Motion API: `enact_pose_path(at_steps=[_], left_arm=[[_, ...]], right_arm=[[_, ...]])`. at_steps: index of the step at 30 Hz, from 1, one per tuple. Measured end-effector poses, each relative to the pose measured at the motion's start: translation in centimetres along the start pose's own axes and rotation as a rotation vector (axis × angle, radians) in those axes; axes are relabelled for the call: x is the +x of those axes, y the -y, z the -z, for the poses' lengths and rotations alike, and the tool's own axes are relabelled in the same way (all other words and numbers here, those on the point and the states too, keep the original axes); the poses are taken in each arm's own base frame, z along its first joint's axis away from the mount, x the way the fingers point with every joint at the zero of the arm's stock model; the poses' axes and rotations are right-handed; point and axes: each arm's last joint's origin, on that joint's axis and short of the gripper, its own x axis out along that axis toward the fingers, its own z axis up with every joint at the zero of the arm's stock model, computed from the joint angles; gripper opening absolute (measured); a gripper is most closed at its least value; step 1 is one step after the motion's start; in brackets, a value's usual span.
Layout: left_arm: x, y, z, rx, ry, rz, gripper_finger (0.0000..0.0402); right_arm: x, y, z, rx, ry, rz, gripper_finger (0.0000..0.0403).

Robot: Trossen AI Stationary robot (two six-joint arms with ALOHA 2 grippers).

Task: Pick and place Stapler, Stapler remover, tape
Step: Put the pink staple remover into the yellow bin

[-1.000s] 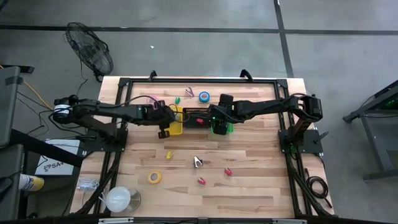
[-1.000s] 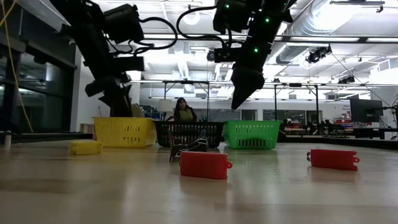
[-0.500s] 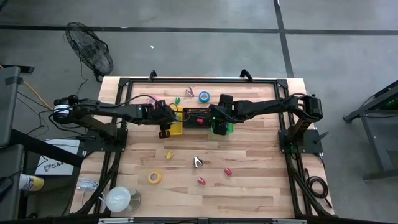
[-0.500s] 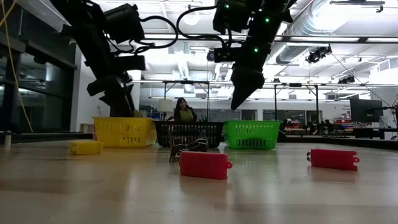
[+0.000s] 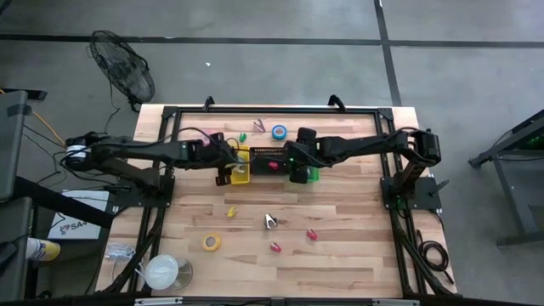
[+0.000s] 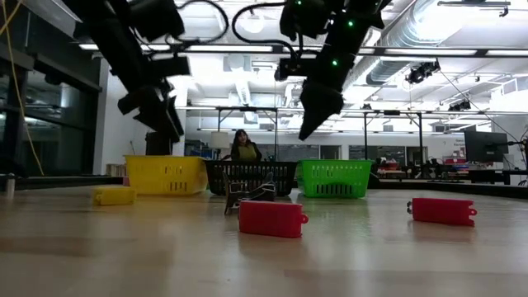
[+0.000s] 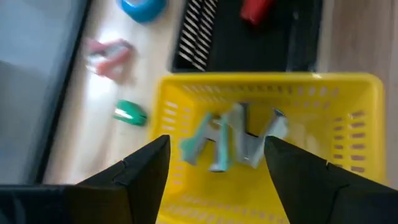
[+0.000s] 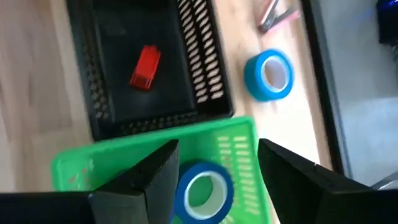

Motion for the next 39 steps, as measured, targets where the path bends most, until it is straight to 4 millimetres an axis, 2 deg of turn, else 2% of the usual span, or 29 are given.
enact_pose_path(at_steps=[7,12,16,19,24,29,34,39], left_arm=[[-2.2,-1.1,0.2,0.056,0.031,-0.137,0.0257],[-2.4,-1.4,0.3,0.109,0.003,-0.217,0.0257],[-2.4,-1.5,0.4,0.134,-0.023,-0.263,0.0257],[-2.5,-1.6,0.5,0.157,-0.035,-0.284,0.0257],[-2.9,-1.7,0.5,0.17,-0.025,-0.293,0.0257],[-3.1,-1.9,0.1,0.184,0.014,-0.303,0.0257],[-3.0,-2.7,-1.2,0.234,0.152,-0.289,0.0257],[-2.5,-6.0,-1.4,0.214,0.282,-0.233,0.0257]], right_arm=[[0.2,2.3,-1.7,0.044,0.124,0.02,0.0209],[1.1,5.5,-2.4,0.15,0.255,-0.087,0.0209],[1.7,7.9,-2.4,0.256,0.306,-0.061,0.0209],[1.9,9.0,-2.5,0.304,0.336,-0.039,0.0209],[3.0,8.7,-3.1,0.313,0.389,-0.039,0.0209],[3.9,8.6,-2.7,0.302,0.339,-0.02,0.0209],[2.5,9.2,-2.5,0.279,0.315,0.063,0.0209],[0.3,10.4,-1.4,0.249,0.261,0.091,0.0209]])
